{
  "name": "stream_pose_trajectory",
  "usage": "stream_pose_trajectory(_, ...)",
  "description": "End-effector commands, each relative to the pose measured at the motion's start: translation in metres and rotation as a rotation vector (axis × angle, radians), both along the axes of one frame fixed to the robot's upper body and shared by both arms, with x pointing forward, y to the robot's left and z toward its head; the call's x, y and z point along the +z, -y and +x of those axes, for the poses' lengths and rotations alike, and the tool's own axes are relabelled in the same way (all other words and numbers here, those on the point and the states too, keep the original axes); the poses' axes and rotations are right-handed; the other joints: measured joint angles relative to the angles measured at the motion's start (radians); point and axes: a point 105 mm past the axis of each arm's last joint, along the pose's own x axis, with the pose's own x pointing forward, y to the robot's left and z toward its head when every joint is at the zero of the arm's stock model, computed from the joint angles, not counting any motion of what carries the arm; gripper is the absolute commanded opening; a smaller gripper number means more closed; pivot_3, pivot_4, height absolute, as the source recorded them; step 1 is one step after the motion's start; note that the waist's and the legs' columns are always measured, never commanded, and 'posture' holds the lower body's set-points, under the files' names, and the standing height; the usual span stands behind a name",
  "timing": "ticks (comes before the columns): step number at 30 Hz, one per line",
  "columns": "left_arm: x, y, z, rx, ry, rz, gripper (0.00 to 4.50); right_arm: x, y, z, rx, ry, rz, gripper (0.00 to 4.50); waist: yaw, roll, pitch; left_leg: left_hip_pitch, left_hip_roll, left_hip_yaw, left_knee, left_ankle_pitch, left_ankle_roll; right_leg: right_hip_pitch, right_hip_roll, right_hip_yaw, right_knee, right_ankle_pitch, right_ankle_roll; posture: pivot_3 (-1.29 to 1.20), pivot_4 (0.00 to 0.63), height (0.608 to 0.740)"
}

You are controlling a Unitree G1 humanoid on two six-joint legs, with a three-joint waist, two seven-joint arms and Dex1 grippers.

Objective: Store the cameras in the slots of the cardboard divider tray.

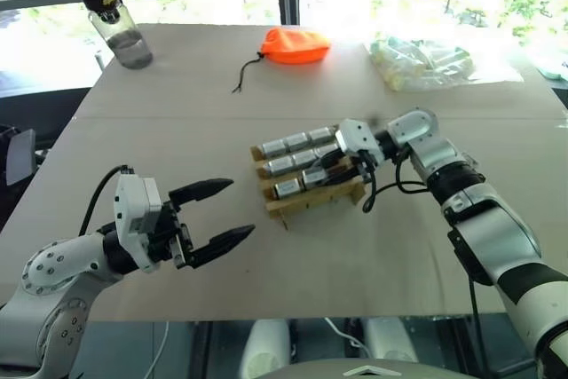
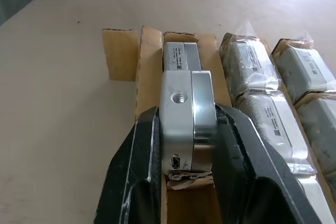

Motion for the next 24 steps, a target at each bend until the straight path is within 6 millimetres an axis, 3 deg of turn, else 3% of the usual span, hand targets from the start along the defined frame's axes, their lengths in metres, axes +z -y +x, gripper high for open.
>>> stream_pose_trajectory(1, 0.007, 0.003, -0.002, -0.017, 0.041, 0.004, 4.50, 0.009, 0.001, -0.003, 0.063, 0.030, -0.014, 0.74, 0.000, 0.000, 0.000, 0.000, 0.000, 0.000, 0.000, 0.000, 0.000, 0.000, 0.000, 0.000, 0.000, 0.000, 0.000, 0.00, 0.150, 0.726)
stream_pose_trajectory(5, 0.006, 0.004, -0.001, -0.024, 0.041, 0.003, 4.50, 0.006, -0.002, -0.005, 0.071, 0.019, -0.015, 0.74, 0.000, 0.000, 0.000, 0.000, 0.000, 0.000, 0.000, 0.000, 0.000, 0.000, 0.000, 0.000, 0.000, 0.000, 0.000, 0.00, 0.150, 0.726)
stream_pose_trajectory(13, 0.004, 0.007, 0.001, -0.047, 0.037, -0.005, 4.50, 0.018, 0.001, -0.007, 0.077, 0.046, 0.018, 4.38, -0.001, 0.000, 0.000, 0.000, 0.000, 0.000, 0.000, 0.000, 0.000, 0.000, 0.000, 0.000, 0.000, 0.000, 0.000, 0.00, 0.150, 0.726)
stream_pose_trajectory(18, 0.003, 0.013, 0.007, -0.085, 0.036, -0.015, 4.50, 0.047, 0.014, -0.012, 0.024, 0.083, 0.118, 4.45, 0.003, 0.001, 0.001, -0.001, 0.000, -0.001, 0.000, 0.000, 0.000, 0.000, 0.000, -0.001, -0.001, 0.000, 0.000, 0.00, 0.150, 0.726)
stream_pose_trajectory(24, 0.005, 0.024, 0.013, -0.158, 0.045, -0.020, 4.50, 0.059, 0.060, -0.019, -0.275, 0.121, 0.228, 4.45, 0.011, 0.001, 0.000, -0.003, -0.001, -0.003, 0.000, 0.000, 0.000, 0.000, -0.003, -0.005, -0.002, 0.000, 0.000, 0.00, 0.150, 0.726)
